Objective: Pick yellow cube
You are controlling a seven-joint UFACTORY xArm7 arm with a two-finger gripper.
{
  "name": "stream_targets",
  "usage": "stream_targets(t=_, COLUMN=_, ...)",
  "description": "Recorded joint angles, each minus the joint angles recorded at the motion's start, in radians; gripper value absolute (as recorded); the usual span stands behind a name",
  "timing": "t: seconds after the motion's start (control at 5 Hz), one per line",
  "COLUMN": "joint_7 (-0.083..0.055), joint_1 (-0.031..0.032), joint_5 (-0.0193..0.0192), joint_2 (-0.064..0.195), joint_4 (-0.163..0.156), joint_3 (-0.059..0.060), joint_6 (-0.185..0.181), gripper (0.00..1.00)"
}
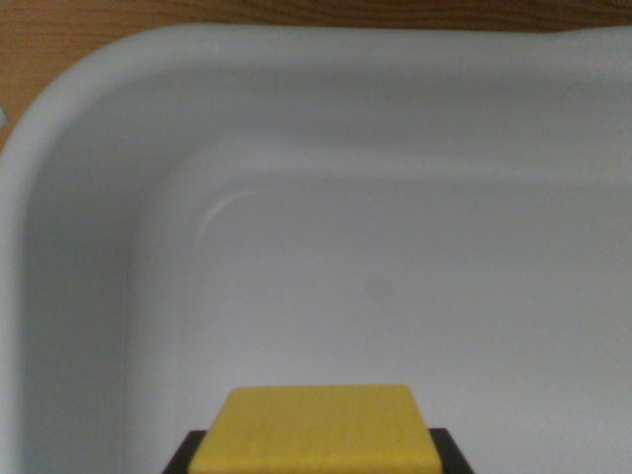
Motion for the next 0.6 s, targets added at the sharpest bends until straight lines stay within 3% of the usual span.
stream_targets(t=0.2, joint_7=0.000, joint_1=-0.0004, joint_5=0.0024, joint_2=-0.013, joint_4=0.028, joint_3=0.001, joint_6=0.041, gripper=1.00)
stream_targets(t=0.4, joint_7=0.000, joint_1=-0.0004, joint_5=0.0024, joint_2=-0.013, joint_4=0.028, joint_3=0.001, joint_6=0.041, gripper=1.00)
stream_targets(t=0.6, joint_7=0.000, joint_1=-0.0007, joint_5=0.0047, joint_2=-0.025, joint_4=0.056, joint_3=0.003, joint_6=0.081, gripper=1.00)
